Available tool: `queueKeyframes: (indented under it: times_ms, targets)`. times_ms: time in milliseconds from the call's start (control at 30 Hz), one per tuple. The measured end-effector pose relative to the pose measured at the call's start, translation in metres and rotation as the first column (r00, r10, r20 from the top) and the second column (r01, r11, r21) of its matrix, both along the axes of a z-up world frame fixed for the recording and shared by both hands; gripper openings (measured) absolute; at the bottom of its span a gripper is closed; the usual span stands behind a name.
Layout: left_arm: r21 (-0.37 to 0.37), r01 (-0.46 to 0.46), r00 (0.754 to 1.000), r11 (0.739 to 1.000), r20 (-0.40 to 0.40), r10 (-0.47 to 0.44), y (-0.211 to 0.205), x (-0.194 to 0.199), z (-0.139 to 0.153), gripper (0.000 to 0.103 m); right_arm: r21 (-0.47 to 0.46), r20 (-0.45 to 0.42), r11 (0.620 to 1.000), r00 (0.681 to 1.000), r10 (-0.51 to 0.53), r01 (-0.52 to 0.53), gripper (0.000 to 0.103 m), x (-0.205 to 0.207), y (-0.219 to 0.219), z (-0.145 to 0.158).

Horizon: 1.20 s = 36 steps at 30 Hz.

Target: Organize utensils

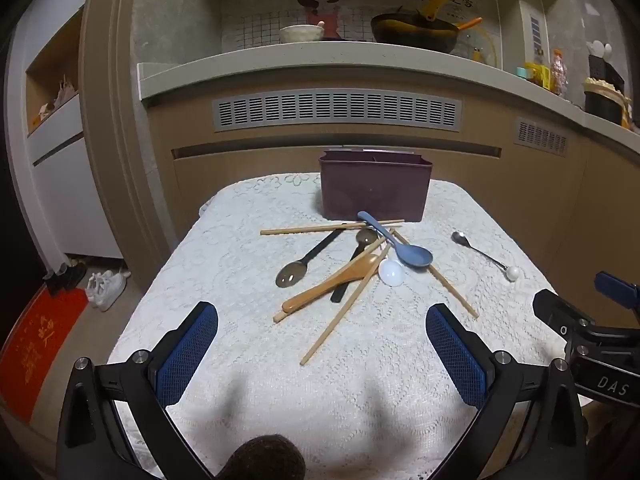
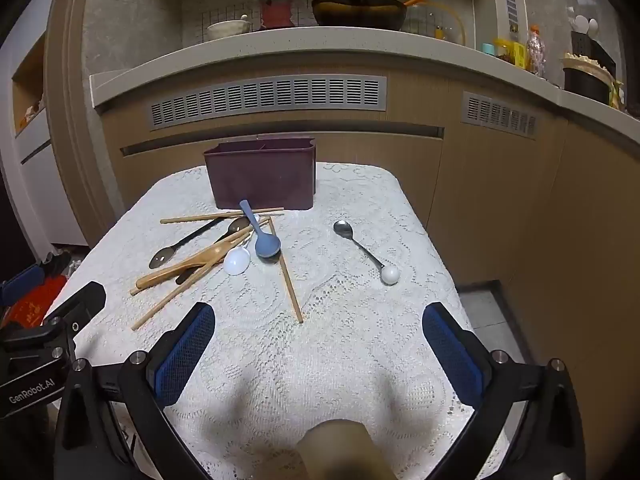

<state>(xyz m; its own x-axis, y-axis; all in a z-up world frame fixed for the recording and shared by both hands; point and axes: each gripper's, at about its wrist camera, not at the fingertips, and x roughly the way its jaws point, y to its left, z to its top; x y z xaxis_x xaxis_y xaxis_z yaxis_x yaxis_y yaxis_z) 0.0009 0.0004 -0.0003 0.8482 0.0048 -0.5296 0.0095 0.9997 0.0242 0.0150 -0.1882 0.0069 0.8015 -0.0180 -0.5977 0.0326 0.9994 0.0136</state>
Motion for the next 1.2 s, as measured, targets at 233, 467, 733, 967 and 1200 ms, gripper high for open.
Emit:
queueKeyframes:
  times_ms: [233,467,733,967,1200]
  targets:
    - [-0.001,-0.003,1.0,1.0,-0.018,0.003,-0.008,0.003,-0.002,0.103,0.016,-0.007,1.0,1.0,-0.008,0.009,0.103,0.0,-0.003,0.0]
    - [-0.028,0.011,1.0,1.0,-0.014,-0.011,-0.002,0.001,-0.004,0.103,0.015,0.001,1.0,1.0,-0.002,0.002,0.103,-0.001,-0.005,0.0]
    - [-0.04,0.009,0.999,0.999,-0.032,-0.01,0.0,0.002,-0.003,0.103,0.009,0.006,1.0,1.0,-0.003,0.003,0.103,-0.001,-0.004,0.0]
    - [-0.044,0.017,0.999,0.999,-0.048,-0.019,0.002,0.003,-0.004,0.103,0.012,0.005,1.0,1.0,-0.002,0.002,0.103,-0.002,-0.004,0.0]
    - [-0.049,0.019,0.999,0.999,-0.051,-0.021,0.003,0.004,-0.004,0.103,0.011,0.003,1.0,1.0,-0.002,0.002,0.103,-0.001,-0.004,0.0]
